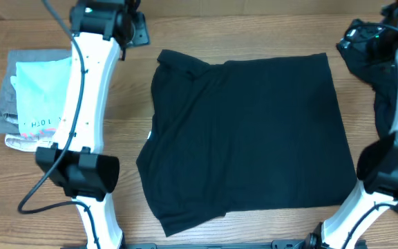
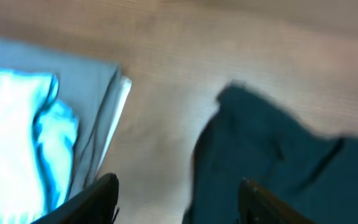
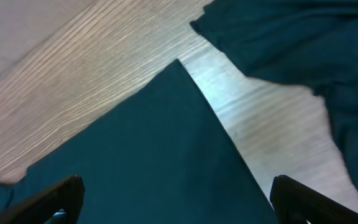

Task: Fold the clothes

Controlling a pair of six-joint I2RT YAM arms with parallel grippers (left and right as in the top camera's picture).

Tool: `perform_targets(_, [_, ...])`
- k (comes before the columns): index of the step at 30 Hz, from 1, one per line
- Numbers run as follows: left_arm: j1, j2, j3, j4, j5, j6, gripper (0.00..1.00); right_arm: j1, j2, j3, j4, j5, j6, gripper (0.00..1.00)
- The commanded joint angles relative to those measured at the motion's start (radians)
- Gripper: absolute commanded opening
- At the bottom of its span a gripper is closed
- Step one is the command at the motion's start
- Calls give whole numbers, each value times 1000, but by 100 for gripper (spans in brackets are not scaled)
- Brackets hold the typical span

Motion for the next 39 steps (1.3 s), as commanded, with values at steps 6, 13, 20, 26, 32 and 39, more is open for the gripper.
perform_targets(6, [129, 98, -56, -216, 219, 58, 50, -57, -4, 11, -121, -5, -3, 100])
perform_targets(13, [180, 98, -218, -234, 377, 163, 36, -57, -4, 11, -120, -5, -3, 100])
perform_targets(20, [123, 98, -415, -163, 436, 220, 43, -57, -4, 11, -119, -5, -3, 100])
perform_targets(26, [91, 98, -525, -71, 436, 222, 29, -57, -4, 11, -119, -5, -3, 100])
perform_targets(32, [52, 98, -572, 1, 391, 194, 16, -57, -4, 11, -119, -5, -3, 100])
perform_targets(39, [27, 98, -605, 43, 345, 185, 4, -57, -4, 11, -119, -5, -3, 100])
